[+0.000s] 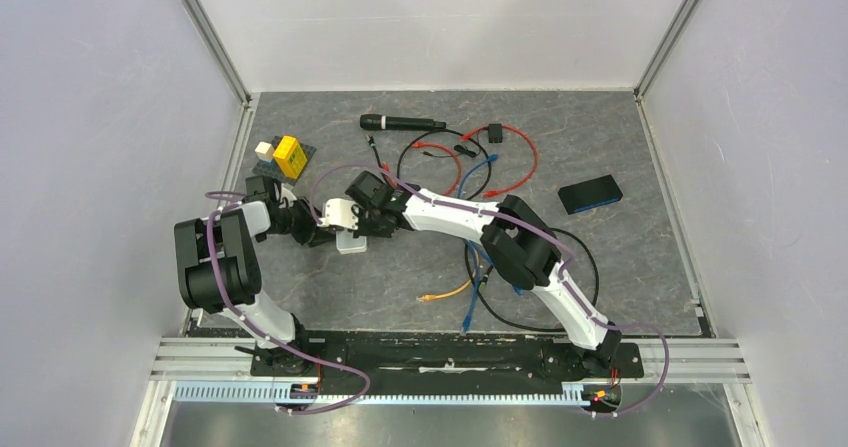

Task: Insert the plug into the switch port
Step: Insert the connector into the switch port.

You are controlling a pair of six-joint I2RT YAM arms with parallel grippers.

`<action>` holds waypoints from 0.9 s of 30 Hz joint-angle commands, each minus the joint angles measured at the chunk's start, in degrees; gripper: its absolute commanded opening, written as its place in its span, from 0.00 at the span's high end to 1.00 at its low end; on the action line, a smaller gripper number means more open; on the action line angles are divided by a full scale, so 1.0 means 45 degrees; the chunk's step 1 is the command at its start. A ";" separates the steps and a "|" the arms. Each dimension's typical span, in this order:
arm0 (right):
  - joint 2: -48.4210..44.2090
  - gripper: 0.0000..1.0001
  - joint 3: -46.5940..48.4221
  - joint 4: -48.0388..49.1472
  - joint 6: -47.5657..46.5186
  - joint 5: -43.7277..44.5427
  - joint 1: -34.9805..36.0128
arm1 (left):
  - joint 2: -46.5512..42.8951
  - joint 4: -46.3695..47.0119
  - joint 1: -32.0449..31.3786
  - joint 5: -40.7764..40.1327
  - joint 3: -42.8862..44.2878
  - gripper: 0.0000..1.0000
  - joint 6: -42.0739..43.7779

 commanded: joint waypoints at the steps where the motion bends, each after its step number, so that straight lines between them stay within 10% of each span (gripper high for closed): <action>1: 0.0807 1.00 -0.0078 -0.0912 -0.0649 -0.3709 0.0736 | -0.0178 -0.0525 -0.0540 0.0654 0.0053 0.60 0.0299; 11: 0.1105 1.00 0.0479 -0.0897 -0.0009 -0.3572 0.0526 | -0.0143 -0.0978 -0.0590 -0.0265 0.0487 0.50 0.0677; 27: -0.0084 1.00 -0.1303 0.4072 0.1836 -0.3664 0.0557 | -0.0096 0.0713 -0.2173 0.0770 -0.0505 0.71 -0.1302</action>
